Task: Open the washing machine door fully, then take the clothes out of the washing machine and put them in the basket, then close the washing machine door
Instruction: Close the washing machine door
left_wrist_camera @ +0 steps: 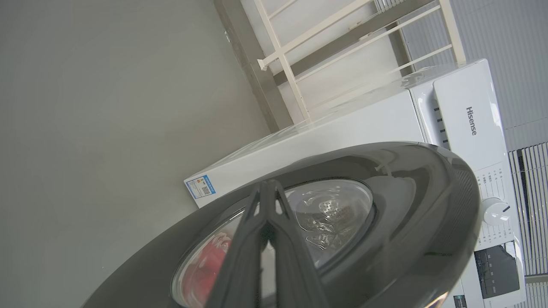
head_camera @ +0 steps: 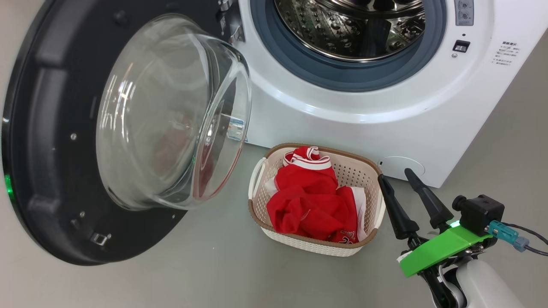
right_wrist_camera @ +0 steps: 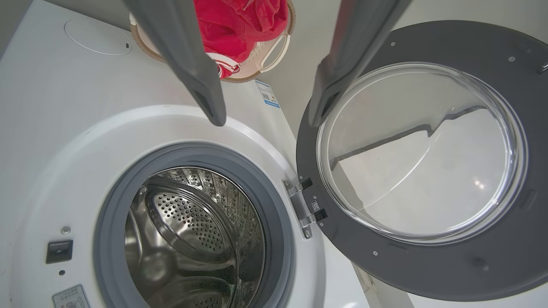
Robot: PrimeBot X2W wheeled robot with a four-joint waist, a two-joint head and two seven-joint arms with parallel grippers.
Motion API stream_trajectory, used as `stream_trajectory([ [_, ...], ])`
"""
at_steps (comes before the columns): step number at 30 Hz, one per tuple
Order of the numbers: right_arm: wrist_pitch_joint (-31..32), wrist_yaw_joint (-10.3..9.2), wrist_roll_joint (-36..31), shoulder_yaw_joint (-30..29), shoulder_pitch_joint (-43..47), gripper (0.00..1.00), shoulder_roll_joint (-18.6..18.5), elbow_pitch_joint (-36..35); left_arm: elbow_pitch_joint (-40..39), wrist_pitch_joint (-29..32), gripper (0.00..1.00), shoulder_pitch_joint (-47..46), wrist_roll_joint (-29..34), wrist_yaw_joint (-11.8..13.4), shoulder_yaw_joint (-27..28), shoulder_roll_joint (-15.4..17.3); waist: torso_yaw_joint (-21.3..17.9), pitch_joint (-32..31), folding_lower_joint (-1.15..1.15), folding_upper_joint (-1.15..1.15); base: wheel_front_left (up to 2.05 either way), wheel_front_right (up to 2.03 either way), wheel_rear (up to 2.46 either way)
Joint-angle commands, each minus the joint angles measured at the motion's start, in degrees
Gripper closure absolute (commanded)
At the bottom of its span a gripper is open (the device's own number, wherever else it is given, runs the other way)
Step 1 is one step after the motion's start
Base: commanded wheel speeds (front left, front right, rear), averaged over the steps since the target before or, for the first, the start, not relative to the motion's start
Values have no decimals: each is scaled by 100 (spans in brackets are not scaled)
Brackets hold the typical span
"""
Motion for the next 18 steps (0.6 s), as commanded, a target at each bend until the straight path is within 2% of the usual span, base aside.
stream_trajectory([
  [1,-68,9,-53,81,-79,0,28,-127,-202,64,100,-261,-54,46,125,308,-16,17,0,0,0,0,0],
  [10,-68,9,-37,33,-69,0,48,-125,-642,561,100,-129,-197,179,-148,194,-97,-20,0,0,0,0,0],
  [18,-68,9,-34,-7,0,0,80,-121,-1380,1104,100,227,-325,350,-464,102,-116,-154,0,0,0,0,0],
])
